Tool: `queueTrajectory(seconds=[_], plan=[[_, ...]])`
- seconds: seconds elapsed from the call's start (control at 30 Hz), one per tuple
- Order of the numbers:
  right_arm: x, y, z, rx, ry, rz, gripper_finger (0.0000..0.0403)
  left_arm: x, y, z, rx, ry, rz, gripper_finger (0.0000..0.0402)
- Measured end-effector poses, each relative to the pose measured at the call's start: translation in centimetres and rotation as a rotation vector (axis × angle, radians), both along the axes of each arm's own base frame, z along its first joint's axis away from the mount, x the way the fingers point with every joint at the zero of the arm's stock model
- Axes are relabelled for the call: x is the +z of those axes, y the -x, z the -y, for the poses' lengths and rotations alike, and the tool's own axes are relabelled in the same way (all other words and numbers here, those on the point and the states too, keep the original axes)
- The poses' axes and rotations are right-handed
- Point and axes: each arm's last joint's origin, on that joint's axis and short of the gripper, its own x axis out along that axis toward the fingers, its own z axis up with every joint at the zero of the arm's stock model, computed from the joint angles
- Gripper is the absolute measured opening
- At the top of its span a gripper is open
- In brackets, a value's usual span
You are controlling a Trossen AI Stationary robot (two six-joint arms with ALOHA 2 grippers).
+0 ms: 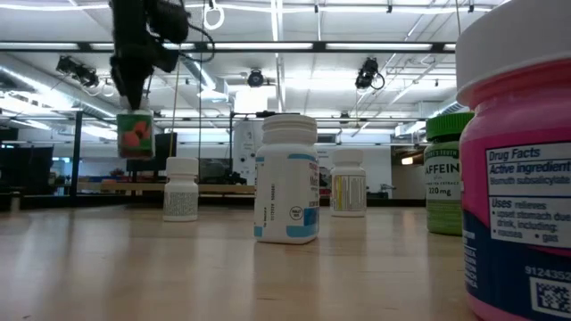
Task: Pick and place medicine bottles onto shelf by color
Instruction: Put the transparent pill bottle on the shelf
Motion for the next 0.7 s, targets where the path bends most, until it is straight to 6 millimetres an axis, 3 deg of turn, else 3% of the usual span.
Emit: queueTrajectory(seconds=[0.33,0.7], plan=[[0.2,0.0,0.1,0.012,-0.170,0.002,0.0018,-2.9,-0.7,-8.4,0.046,0.059,-0.069,0.0242],[0.2,0.0,0.3,-0.069,-0.109,-0.018,0.0018,-3.4,2.5,-12.1,0.116,0.039,-0.043,0.0248]])
